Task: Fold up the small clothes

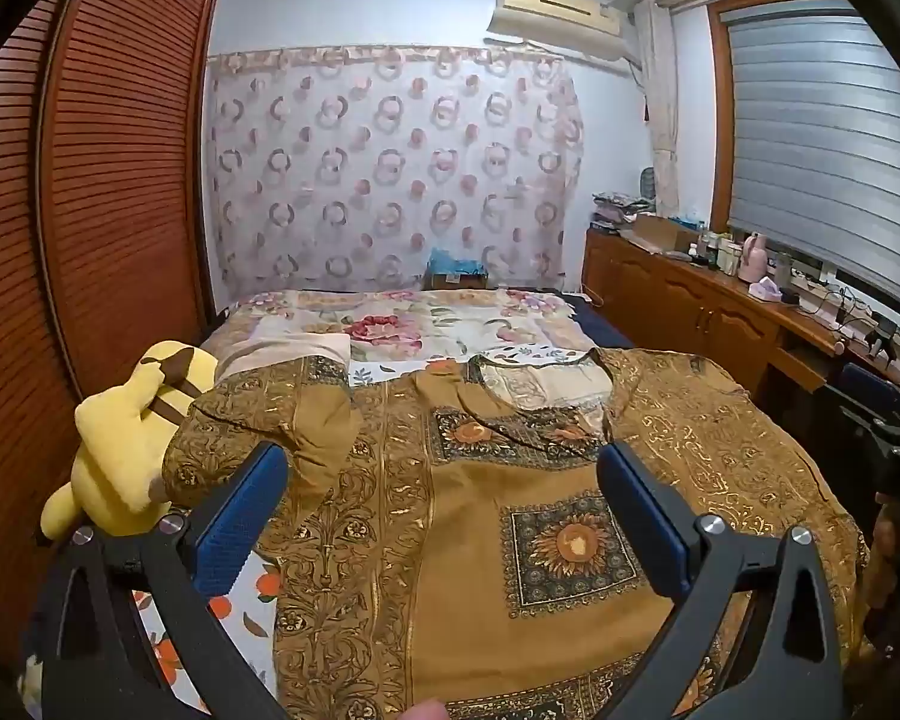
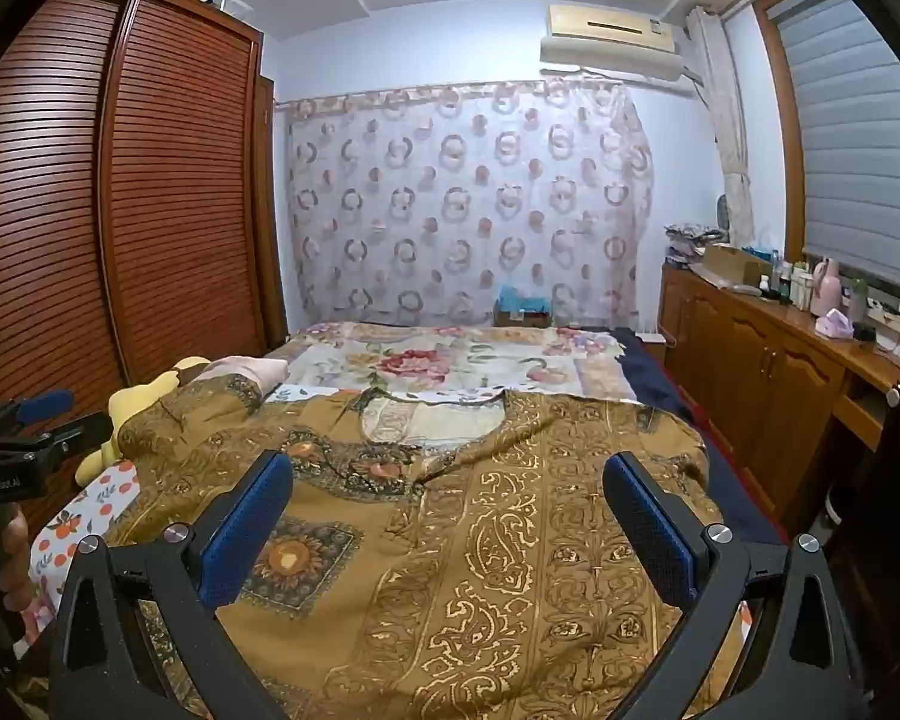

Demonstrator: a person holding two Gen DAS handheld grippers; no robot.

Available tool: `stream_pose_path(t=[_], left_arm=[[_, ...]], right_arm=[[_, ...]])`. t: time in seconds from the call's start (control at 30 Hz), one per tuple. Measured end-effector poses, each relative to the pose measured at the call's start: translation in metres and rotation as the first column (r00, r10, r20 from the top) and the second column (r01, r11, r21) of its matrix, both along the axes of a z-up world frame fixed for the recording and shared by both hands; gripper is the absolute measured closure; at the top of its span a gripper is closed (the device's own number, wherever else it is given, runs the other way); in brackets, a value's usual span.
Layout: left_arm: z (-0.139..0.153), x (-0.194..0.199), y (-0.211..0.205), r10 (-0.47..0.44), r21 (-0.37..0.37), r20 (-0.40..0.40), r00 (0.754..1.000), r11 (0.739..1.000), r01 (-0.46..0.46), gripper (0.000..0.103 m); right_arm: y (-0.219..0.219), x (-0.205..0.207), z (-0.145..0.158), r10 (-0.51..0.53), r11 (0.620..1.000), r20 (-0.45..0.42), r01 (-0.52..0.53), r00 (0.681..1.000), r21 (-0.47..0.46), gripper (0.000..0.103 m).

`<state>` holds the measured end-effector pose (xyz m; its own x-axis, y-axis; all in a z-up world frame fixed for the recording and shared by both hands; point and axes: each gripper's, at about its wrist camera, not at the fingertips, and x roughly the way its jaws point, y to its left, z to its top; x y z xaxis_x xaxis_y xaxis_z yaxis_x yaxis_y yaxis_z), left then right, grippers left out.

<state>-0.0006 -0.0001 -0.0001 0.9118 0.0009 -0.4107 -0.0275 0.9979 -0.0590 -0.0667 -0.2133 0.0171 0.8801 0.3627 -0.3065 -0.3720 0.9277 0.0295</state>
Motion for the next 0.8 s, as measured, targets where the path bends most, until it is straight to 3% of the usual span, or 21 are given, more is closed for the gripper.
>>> stream_pose_path(t=[0.8], left_arm=[[0.011, -0.007, -0.002, 0.012, 0.035, 0.013, 1.000, 0.999, -0.013, 0.000]], right_arm=[[0.000, -0.004, 0.000, 0.006, 1.000, 0.011, -0.006, 1.000, 0.001, 0.000]])
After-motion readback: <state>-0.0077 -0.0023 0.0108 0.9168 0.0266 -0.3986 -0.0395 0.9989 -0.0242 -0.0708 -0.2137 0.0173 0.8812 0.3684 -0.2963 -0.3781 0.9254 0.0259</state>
